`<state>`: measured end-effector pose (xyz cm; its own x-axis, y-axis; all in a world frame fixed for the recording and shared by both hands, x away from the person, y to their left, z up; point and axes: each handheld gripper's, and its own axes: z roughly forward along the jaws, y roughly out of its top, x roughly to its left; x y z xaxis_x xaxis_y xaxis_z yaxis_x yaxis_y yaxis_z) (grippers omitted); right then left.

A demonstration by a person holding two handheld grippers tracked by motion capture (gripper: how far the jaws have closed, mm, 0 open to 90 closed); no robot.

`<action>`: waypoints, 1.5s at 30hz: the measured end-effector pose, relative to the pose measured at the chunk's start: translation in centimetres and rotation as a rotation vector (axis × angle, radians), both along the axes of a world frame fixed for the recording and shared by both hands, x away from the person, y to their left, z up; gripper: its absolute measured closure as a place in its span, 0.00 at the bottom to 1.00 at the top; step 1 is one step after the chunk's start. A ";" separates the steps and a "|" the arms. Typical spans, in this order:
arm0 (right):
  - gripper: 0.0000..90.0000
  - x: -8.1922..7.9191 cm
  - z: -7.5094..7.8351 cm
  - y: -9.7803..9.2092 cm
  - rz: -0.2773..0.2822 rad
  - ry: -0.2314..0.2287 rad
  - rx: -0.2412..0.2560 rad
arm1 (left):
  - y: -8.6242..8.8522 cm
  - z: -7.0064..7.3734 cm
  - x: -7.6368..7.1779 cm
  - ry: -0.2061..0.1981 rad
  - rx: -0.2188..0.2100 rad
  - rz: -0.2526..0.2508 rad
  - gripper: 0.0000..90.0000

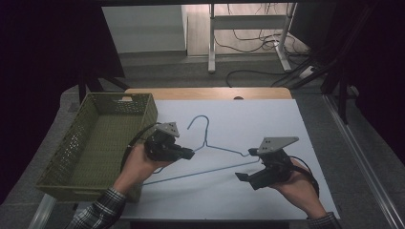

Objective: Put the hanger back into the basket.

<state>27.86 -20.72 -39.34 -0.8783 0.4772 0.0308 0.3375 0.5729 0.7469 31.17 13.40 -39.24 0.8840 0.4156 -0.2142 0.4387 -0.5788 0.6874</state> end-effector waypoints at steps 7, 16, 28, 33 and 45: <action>0.04 -0.6 -0.3 -0.8 -0.051 -0.011 0.023 | 2.5 1.5 0.7 -0.038 -0.016 0.093 0.97; 0.02 -1.2 -1.1 -1.8 -0.102 0.008 0.064 | 5.7 2.7 1.1 -0.065 -0.023 0.187 0.97; 0.01 -2.2 -3.0 -3.7 -0.182 0.008 0.102 | 10.8 3.5 1.1 -0.093 -0.031 0.308 0.97; 0.02 -2.4 -3.7 -4.3 -0.194 0.012 0.093 | 13.5 3.6 0.8 -0.095 -0.032 0.365 0.97; 0.02 -2.9 -4.7 -4.9 -0.204 0.021 0.068 | 20.4 3.4 -0.7 -0.120 -0.044 0.523 0.97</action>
